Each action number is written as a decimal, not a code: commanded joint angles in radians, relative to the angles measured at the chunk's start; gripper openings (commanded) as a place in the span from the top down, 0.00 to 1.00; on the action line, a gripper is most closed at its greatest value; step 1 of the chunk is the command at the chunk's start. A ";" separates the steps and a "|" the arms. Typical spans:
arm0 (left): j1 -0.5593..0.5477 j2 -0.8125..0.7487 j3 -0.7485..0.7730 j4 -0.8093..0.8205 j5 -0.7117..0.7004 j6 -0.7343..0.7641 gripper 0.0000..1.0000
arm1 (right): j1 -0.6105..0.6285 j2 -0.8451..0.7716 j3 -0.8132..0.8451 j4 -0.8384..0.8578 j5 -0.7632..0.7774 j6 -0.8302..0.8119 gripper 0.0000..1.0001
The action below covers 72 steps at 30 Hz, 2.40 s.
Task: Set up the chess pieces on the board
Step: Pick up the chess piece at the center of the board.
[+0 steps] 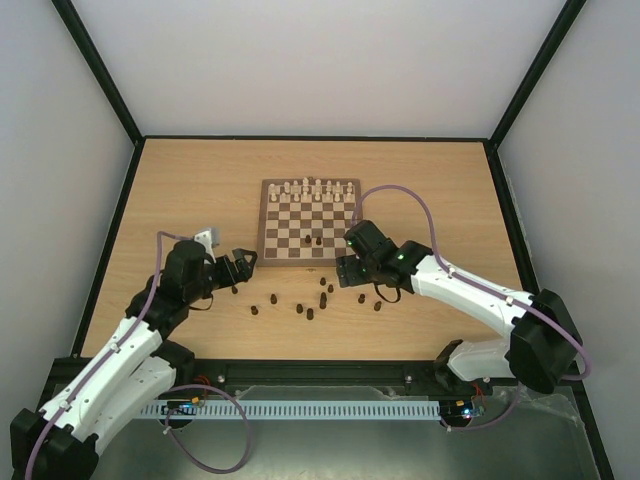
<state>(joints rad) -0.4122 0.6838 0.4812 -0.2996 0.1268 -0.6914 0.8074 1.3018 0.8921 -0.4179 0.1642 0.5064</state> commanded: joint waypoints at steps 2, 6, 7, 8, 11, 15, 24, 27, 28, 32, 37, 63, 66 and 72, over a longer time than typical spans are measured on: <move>-0.004 -0.002 0.010 0.004 0.006 0.009 0.00 | 0.006 -0.007 -0.004 -0.042 0.015 0.022 0.22; -0.004 -0.030 0.011 0.000 0.001 0.001 0.00 | 0.006 0.029 -0.008 -0.041 0.021 0.024 0.31; -0.004 -0.031 0.014 0.000 -0.001 0.001 0.01 | 0.007 0.037 -0.015 -0.039 0.021 0.024 0.33; -0.004 -0.028 0.017 -0.001 -0.001 0.002 0.01 | 0.007 0.043 -0.021 -0.031 0.019 0.023 0.35; -0.004 -0.012 0.024 -0.007 -0.005 0.007 0.01 | 0.006 0.064 -0.033 -0.014 0.007 0.022 0.41; -0.004 -0.004 0.021 0.001 -0.007 0.001 0.00 | 0.007 0.112 -0.038 0.000 0.011 0.015 0.46; -0.004 0.002 0.019 0.002 -0.012 -0.001 0.00 | 0.006 0.198 -0.031 0.050 0.023 0.008 0.59; -0.004 0.008 0.019 0.002 -0.012 0.000 0.00 | 0.006 0.228 -0.021 0.051 0.041 0.005 0.60; -0.004 0.008 0.019 0.002 -0.012 -0.001 0.00 | 0.006 0.237 -0.018 0.052 0.044 0.003 0.61; -0.004 0.007 0.019 0.002 -0.015 0.001 0.00 | 0.006 0.261 -0.016 0.053 0.043 0.001 0.64; -0.004 0.011 0.015 0.006 -0.015 0.001 0.00 | 0.006 0.273 -0.021 0.060 0.038 -0.001 0.66; -0.004 0.057 0.016 0.014 -0.022 -0.005 0.01 | 0.067 0.203 0.091 -0.013 0.026 -0.016 0.62; -0.004 0.057 0.016 0.013 -0.027 -0.007 0.00 | 0.091 0.219 0.101 -0.016 0.019 -0.018 0.62; -0.004 0.054 0.014 0.009 -0.031 -0.013 0.01 | 0.128 0.259 0.108 -0.021 0.009 -0.020 0.65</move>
<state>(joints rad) -0.4122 0.7395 0.4835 -0.2989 0.1032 -0.6933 0.9142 1.5284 0.9787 -0.3817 0.1844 0.4957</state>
